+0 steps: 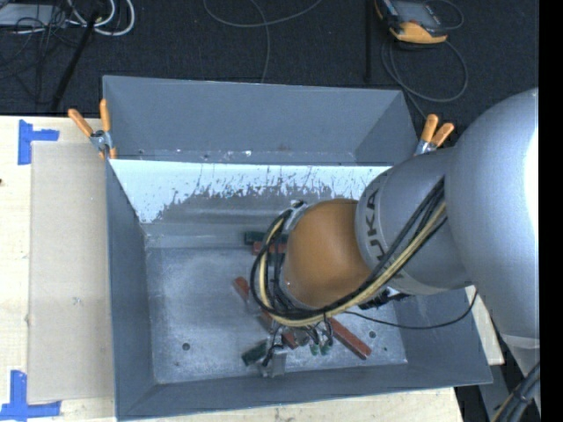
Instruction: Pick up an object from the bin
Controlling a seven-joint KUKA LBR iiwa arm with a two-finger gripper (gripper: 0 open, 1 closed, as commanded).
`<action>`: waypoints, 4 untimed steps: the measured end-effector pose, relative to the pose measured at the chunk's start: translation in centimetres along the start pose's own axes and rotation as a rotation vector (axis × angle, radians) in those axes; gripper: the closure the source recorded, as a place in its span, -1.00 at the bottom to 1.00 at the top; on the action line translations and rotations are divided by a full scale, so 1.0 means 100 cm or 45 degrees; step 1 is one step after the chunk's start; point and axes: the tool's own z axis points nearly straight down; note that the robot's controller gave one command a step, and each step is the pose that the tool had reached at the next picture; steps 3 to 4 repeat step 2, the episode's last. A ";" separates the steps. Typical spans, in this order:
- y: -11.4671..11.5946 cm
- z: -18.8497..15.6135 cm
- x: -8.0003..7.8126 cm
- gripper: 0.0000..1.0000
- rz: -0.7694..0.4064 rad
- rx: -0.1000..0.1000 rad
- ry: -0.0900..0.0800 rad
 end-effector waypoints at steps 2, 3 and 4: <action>-0.001 -0.155 -0.017 1.00 -0.053 0.002 0.012; -0.001 -0.155 -0.017 1.00 -0.053 0.002 0.012; -0.001 -0.155 -0.017 1.00 -0.053 0.002 0.012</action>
Offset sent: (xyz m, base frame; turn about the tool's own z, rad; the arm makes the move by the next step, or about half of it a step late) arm 0.0000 0.0000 0.0000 0.0000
